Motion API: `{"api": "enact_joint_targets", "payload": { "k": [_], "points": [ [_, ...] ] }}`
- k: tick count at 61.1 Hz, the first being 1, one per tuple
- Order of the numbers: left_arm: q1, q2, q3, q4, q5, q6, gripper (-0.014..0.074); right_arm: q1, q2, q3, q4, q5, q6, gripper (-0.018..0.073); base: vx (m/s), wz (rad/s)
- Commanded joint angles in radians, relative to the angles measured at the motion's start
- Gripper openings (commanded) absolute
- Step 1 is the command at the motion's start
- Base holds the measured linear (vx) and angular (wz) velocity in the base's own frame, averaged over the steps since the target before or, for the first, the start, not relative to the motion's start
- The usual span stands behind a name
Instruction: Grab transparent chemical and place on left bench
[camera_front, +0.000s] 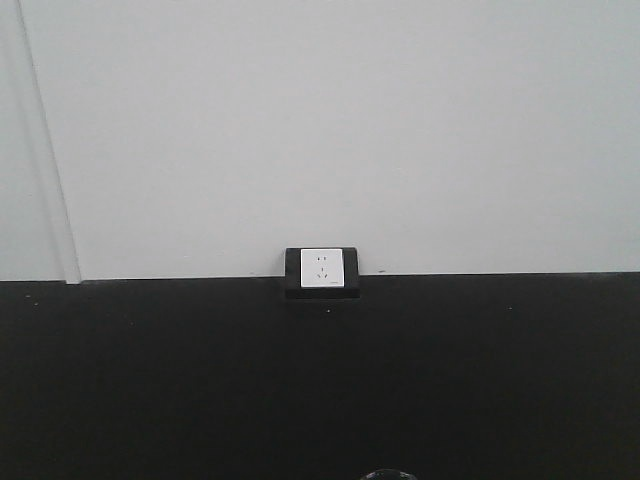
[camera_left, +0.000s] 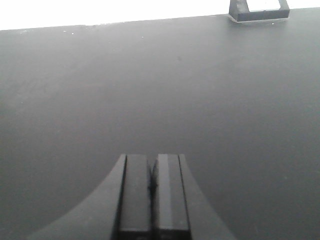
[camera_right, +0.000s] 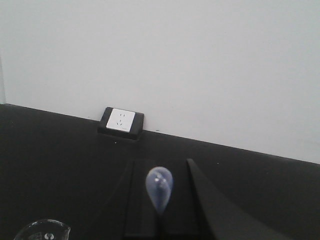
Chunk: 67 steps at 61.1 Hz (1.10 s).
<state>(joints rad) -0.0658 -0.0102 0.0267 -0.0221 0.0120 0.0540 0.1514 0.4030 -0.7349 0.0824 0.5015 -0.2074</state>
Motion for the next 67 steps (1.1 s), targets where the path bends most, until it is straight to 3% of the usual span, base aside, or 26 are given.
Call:
{"api": "enact_joint_targets", "payload": {
  "k": [1,67],
  "points": [
    [-0.002,-0.019,0.016,-0.001,-0.078,-0.008,-0.0003,-0.005,0.009,-0.033,-0.006,-0.079,-0.002,0.0000,-0.04,-0.01],
    [-0.002,-0.019,0.016,-0.001,-0.078,-0.008,-0.0003,-0.005,0.009,-0.033,-0.006,-0.079,-0.002,0.0000,-0.19,0.05]
  ]
}}
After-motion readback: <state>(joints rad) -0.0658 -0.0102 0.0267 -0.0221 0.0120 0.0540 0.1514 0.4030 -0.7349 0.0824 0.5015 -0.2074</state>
